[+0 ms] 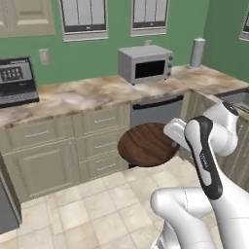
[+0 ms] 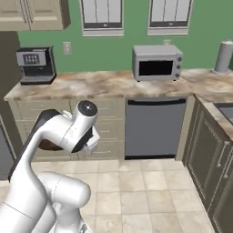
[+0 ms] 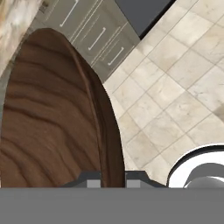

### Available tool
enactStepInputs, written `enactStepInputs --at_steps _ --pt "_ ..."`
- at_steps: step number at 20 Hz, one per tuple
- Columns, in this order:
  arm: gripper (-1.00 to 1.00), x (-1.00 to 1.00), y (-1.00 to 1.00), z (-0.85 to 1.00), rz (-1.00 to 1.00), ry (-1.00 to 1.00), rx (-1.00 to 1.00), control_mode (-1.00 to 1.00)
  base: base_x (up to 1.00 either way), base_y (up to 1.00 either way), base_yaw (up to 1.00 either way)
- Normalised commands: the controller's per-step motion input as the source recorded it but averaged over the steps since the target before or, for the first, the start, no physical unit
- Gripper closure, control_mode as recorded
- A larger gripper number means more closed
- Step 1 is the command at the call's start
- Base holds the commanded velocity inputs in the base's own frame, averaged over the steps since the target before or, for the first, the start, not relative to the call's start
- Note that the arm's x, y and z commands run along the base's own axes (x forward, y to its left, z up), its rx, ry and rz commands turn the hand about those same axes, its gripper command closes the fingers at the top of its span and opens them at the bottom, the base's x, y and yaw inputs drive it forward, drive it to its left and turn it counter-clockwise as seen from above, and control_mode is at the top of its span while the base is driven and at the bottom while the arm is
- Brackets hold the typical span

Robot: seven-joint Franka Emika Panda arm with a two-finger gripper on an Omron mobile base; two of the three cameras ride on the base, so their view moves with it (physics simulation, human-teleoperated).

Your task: Pick the cup and bowl from the counter and place them on the counter next to the sink.

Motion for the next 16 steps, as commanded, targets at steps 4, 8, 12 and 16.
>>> enactStepInputs --at_steps 4,8,12,16 --pt "1.0 0.0 0.0 0.0 0.0 0.0 0.0 1.0 1.0 -0.04 -0.45" --pt "1.0 0.0 0.0 0.0 0.0 0.0 0.0 1.0 1.0 -0.08 -0.46" --pt "1.0 0.0 0.0 0.0 0.0 0.0 0.0 1.0 0.93 -0.29 -0.5" --pt "1.0 0.0 0.0 0.0 0.0 0.0 0.0 1.0 0.65 -0.49 -0.57"
